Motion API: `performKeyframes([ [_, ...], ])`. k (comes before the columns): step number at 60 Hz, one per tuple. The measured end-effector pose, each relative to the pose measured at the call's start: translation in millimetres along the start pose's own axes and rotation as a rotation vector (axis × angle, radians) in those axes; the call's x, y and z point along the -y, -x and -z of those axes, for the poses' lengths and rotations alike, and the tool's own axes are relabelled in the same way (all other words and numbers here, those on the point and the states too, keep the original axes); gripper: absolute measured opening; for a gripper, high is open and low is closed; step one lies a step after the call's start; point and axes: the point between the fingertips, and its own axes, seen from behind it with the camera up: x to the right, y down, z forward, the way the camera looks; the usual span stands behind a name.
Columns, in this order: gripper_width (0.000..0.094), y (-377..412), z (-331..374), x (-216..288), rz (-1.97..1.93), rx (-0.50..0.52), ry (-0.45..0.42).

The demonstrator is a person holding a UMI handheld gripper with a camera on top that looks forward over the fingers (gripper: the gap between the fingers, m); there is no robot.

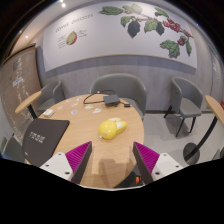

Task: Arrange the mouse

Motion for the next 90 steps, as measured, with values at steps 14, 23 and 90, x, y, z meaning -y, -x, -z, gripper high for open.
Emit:
performKeyframes([
  [14,0.0825,23.8,-73.3,15.4,0.052,0.012,0.078],
  [23,0.0639,16.3,-105.0,39.1,0.07,-0.06,0.061],
  [90,0.0849,324.4,-34.4,-25.5,0.191,0.147,0.03],
])
